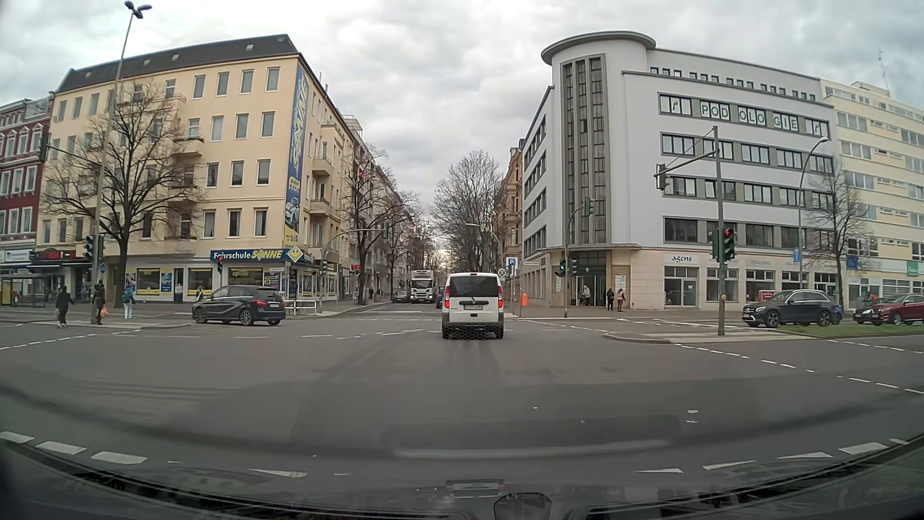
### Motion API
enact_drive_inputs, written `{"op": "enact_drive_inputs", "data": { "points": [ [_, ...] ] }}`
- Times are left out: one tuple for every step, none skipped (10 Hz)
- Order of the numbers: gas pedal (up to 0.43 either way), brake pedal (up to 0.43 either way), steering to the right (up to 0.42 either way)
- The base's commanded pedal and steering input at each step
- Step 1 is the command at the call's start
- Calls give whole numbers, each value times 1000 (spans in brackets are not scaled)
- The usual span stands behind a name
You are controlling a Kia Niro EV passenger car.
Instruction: Follow the waypoints while adhering to traffic rules and regulations
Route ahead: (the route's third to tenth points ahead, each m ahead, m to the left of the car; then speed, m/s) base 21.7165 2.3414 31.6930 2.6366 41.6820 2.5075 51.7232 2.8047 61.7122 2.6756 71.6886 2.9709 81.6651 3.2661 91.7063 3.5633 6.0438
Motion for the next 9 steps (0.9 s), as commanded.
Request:
{"op": "enact_drive_inputs", "data": {
  "points": [
    [28, 12, -12],
    [28, 12, -12],
    [20, 12, -12],
    [20, 12, -12],
    [0, 12, -12],
    [0, 12, -12],
    [0, 12, -12],
    [0, 12, -12],
    [0, 12, -12]
  ]
}}
